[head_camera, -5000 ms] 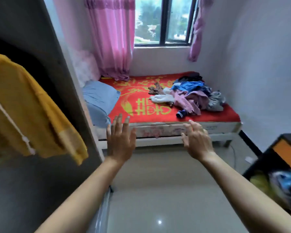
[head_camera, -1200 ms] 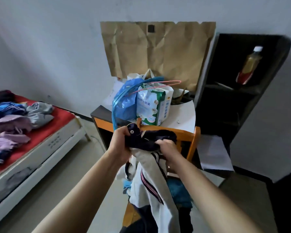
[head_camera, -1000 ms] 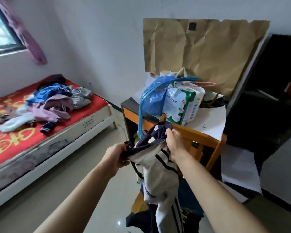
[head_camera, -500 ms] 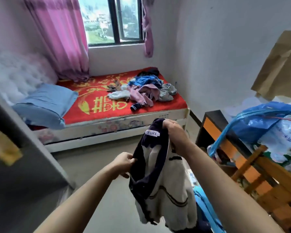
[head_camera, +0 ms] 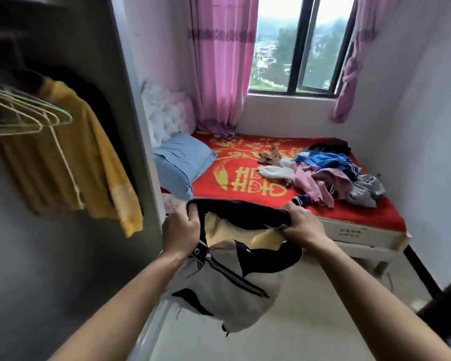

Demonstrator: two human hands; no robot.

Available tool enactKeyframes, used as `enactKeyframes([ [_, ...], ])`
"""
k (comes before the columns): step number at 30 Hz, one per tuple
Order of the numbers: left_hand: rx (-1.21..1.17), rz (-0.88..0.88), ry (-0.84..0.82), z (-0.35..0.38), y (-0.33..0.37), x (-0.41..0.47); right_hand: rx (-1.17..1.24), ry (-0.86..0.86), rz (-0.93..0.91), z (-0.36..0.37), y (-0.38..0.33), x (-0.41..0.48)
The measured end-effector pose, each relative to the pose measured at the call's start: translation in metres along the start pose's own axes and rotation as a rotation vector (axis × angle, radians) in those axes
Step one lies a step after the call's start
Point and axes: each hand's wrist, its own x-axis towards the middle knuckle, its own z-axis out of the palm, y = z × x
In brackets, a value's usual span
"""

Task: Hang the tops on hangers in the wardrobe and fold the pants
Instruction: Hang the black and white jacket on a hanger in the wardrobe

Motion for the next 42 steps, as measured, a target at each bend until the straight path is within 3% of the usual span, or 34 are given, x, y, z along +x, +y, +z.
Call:
enactKeyframes([
  [4, 0.019, 0.035, 0.032, -0.047, -0.03, 0.04, -0.022, 0.129, -0.066, 0.022, -0.066, 0.061],
  [7, 0.22, 0.054, -0.059, -0.069, -0.058, 0.063, 0.103, 0.125, -0.158, 0.041, -0.111, 0.098],
  [9, 0.294, 0.045, -0.015, -0.078, -0.081, 0.075, 0.242, 0.091, -0.222, 0.057, -0.145, 0.119],
  [13, 0.358, -0.131, 0.122, -0.093, -0.125, 0.11, 0.485, -0.06, -0.311, 0.082, -0.226, 0.162],
  [19, 0.327, -0.46, 0.222, -0.098, -0.167, 0.162, 0.594, -0.31, -0.576, 0.111, -0.321, 0.218],
  [24, 0.137, -0.514, 0.189, -0.106, -0.168, 0.192, 0.684, -0.473, -0.629, 0.123, -0.369, 0.261],
  [27, -0.143, -0.603, 0.046, -0.104, -0.164, 0.192, 0.792, -0.572, -0.66, 0.125, -0.401, 0.27],
  [29, -0.21, -0.663, -0.042, -0.097, -0.169, 0.183, 0.801, -0.604, -0.707, 0.127, -0.417, 0.269],
  [31, -0.097, -0.613, 0.05, -0.09, -0.178, 0.176, 0.784, -0.631, -0.758, 0.132, -0.431, 0.268],
  [34, 0.08, -0.54, 0.358, -0.103, -0.186, 0.186, 0.662, -0.61, -0.86, 0.138, -0.453, 0.28],
  [40, 0.246, -0.568, 0.658, -0.158, -0.203, 0.212, 0.065, -0.445, -1.106, 0.146, -0.484, 0.301],
  [42, 0.308, -0.472, 0.723, -0.178, -0.206, 0.224, -0.096, -0.402, -1.14, 0.152, -0.498, 0.296],
])
